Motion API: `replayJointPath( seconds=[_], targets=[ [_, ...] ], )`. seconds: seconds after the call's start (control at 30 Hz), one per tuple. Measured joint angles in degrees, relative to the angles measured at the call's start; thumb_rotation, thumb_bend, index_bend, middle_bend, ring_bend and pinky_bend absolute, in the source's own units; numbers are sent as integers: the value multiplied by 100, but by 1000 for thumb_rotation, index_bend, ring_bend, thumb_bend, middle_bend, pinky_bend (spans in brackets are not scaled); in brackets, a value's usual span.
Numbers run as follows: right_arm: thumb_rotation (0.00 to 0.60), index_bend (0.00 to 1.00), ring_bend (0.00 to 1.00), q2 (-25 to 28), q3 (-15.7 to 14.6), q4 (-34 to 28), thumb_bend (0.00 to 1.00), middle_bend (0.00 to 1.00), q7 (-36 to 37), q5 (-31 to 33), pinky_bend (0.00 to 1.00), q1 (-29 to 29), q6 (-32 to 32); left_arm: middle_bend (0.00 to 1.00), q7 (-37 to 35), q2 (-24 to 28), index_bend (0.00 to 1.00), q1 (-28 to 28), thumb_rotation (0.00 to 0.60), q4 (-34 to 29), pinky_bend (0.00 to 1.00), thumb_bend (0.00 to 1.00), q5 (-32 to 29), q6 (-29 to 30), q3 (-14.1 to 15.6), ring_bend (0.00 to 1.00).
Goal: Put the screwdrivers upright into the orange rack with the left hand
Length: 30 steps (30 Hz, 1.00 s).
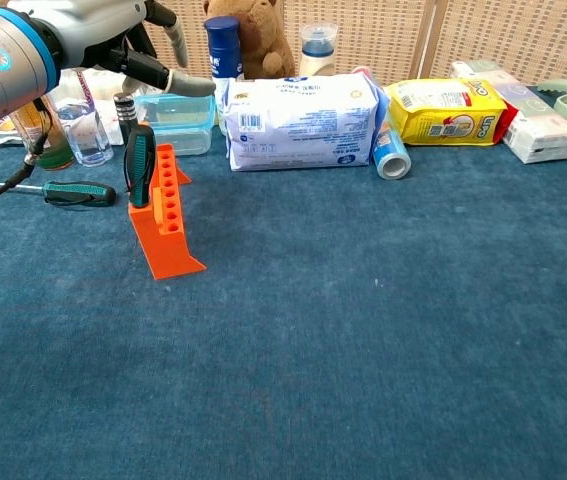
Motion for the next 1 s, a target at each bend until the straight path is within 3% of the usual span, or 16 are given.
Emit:
replayJointPath(
  seconds=[0.73,1.0],
  targets=[
    [600,4,94,-2,-9,-20,163,97,-30,-24,89,-7,14,764,40,144,349,138,136,-440,900,0,-16,-9,-34,930],
    [600,4,94,2,-2,-9,163,97,-10,-11,88,-6,13,735,-38,317,350,182,125,-639,900,0,36,88,-174,929]
  ],
)
